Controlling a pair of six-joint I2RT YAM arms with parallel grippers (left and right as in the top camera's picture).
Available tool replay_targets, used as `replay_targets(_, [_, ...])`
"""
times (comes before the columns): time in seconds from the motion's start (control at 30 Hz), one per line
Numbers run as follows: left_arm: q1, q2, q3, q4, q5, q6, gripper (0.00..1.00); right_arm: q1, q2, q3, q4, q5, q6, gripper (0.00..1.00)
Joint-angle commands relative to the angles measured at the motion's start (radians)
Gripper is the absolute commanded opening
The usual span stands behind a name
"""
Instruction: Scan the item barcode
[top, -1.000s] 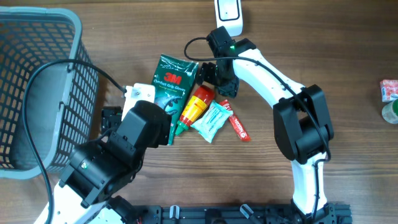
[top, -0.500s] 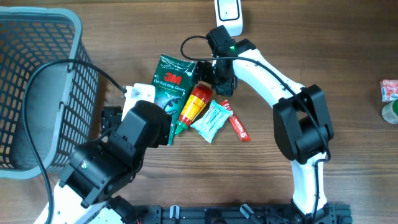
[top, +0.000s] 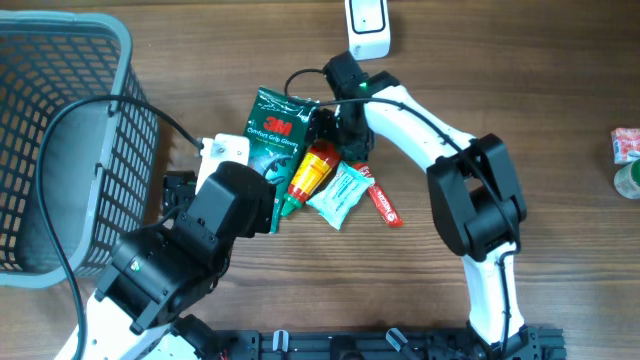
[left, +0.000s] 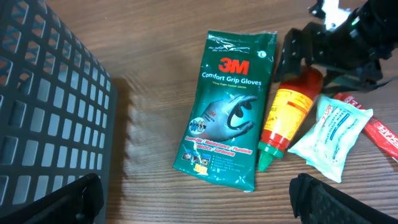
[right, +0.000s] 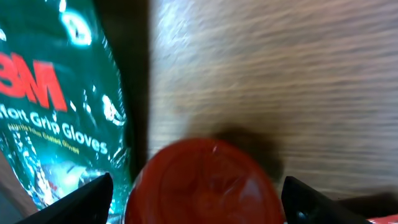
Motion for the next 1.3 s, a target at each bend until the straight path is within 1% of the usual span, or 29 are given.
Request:
replay_targets(0.0, [0.002, -0.001, 0.003, 0.002, 0.004, -0.017, 1.0, 0.011, 0.042, -0.01, -0.016, 0.009, 0.034, 0.82])
replay_targets(0.07, [0.002, -0.001, 0.003, 0.002, 0.004, -0.017, 1.0, 0.011, 0.05, -0.01, -0.021, 0.01, 0.053, 0.76])
replay_targets(0.13, [0.002, -0.001, 0.003, 0.002, 0.004, -0.017, 1.0, 0.01, 0.053, -0.01, -0.026, 0.011, 0.054, 0.68])
replay_targets(0.2, [0.002, -0.001, 0.003, 0.002, 0.004, -0.017, 1.0, 0.007, 0.052, -0.009, -0.039, 0.026, 0.082, 0.58])
replay_targets(0.33, [0.002, -0.001, 0.003, 0.002, 0.004, -0.017, 1.0, -0.015, 0.051, 0.011, -0.08, 0.027, 0.105, 0.5])
replay_targets(0.43, [0.002, -0.001, 0.003, 0.002, 0.004, -0.017, 1.0, -0.045, 0.045, 0.053, -0.147, 0.027, 0.105, 0.44])
replay_targets(0.57, [0.002, -0.001, 0.003, 0.002, 0.004, -0.017, 1.0, -0.103, 0.021, 0.137, -0.247, 0.027, 0.115, 0.41])
replay_targets(0.77, [0.002, -0.001, 0.003, 0.002, 0.004, -0.017, 1.0, -0.241, -0.019, 0.186, -0.459, -0.002, 0.262, 0.42])
replay_targets(1.03, [0.002, -0.001, 0.003, 0.002, 0.004, -0.016, 1.0, -0.416, -0.019, 0.186, -0.667, -0.115, 0.266, 0.42])
replay_targets(1.17, [0.002, -0.001, 0.003, 0.002, 0.004, -0.017, 1.0, -0.456, -0.019, 0.186, -0.733, -0.129, 0.286, 0.48])
replay_targets(1.27, [0.002, -0.001, 0.003, 0.002, 0.004, -0.017, 1.0, -0.472, -0.019, 0.186, -0.77, -0.143, 0.287, 0.48])
